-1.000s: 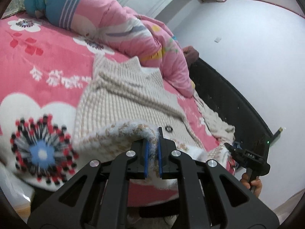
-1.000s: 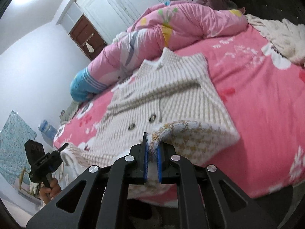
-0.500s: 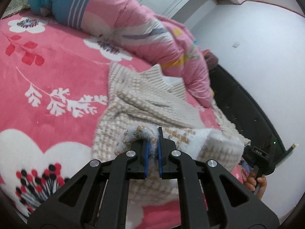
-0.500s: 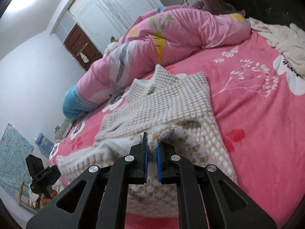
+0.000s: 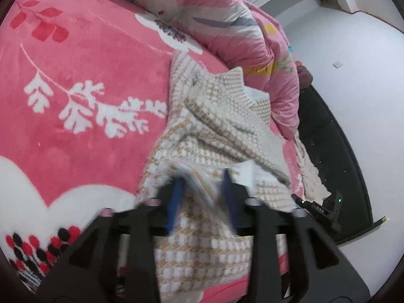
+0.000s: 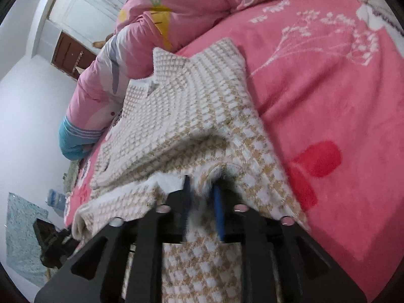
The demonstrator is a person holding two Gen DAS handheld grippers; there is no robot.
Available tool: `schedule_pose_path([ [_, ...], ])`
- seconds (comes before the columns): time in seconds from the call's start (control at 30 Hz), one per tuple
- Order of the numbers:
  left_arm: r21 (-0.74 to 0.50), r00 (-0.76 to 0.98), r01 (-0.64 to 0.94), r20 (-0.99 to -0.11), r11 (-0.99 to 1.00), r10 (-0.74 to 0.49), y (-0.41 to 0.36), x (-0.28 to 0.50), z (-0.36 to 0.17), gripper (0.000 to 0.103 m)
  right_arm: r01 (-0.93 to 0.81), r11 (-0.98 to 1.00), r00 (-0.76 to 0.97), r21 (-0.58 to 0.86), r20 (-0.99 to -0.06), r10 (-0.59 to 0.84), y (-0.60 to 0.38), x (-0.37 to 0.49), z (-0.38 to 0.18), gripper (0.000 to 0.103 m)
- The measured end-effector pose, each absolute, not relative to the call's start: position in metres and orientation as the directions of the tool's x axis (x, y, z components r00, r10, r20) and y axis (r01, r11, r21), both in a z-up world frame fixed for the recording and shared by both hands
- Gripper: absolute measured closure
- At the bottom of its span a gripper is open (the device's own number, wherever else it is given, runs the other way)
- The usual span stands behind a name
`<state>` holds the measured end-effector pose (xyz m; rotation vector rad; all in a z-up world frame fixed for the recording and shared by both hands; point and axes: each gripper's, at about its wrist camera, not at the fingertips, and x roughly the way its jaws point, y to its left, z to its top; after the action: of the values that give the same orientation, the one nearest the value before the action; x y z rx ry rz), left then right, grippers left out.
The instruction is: Fold large clothes
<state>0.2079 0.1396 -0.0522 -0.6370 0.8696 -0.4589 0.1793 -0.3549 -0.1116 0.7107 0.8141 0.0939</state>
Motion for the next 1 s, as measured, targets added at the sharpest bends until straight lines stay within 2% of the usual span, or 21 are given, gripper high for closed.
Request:
schedule_pose_path([
  [0.03,-0.682,0.590,0.116,-0.538,0.722,-0.603,0.144,0.205,-0.047,0.048,0.182,0.769,0.703,0.613,-0.628,0.334,-0.356,0.175,-0.108,0.060],
  [0.07,-0.674,0.609,0.115,-0.532,0.729,-0.588,0.146,0.202,-0.042,0.044,0.181,0.771,0.707,0.610,-0.625,0.329,-0.357,0.172,-0.104,0.054],
  [0.23,-0.657,0.680,0.133,-0.485,0.742,-0.550,0.163,0.178,-0.016,0.043,0.187,0.805,0.726,0.563,-0.631,0.272,-0.361,0.135,-0.082,0.040],
  [0.37,-0.621,0.653,0.225,-0.475,0.750,-0.590,0.157,0.146,-0.012,0.042,0.166,0.814,0.729,0.557,-0.625,0.279,-0.356,0.091,-0.078,0.028],
  [0.53,-0.620,0.544,0.324,-0.495,0.714,-0.677,0.126,0.105,-0.043,0.041,0.161,0.792,0.690,0.589,-0.641,0.336,-0.343,0.043,-0.097,0.027],
  [0.67,-0.719,0.500,0.210,-0.503,0.662,-0.705,0.125,0.109,-0.089,0.041,0.207,0.770,0.654,0.603,-0.671,0.350,-0.340,0.035,-0.124,0.027],
  [0.73,-0.779,0.517,0.132,-0.473,0.612,-0.714,0.134,0.120,-0.109,0.043,0.221,0.746,0.669,0.628,-0.654,0.352,-0.346,0.041,-0.135,0.027],
  [0.8,-0.803,0.551,0.128,-0.431,0.582,-0.715,0.139,0.124,-0.116,0.044,0.227,0.725,0.695,0.650,-0.630,0.347,-0.352,0.048,-0.138,0.027],
  [0.93,-0.792,0.600,0.134,-0.414,0.596,-0.685,0.134,0.126,-0.119,0.044,0.253,0.723,0.736,0.643,-0.613,0.288,-0.358,0.066,-0.141,0.028],
  [1.0,-0.789,0.623,0.130,-0.407,0.601,-0.669,0.132,0.127,-0.117,0.045,0.270,0.736,0.747,0.621,-0.617,0.246,-0.357,0.074,-0.140,0.033],
])
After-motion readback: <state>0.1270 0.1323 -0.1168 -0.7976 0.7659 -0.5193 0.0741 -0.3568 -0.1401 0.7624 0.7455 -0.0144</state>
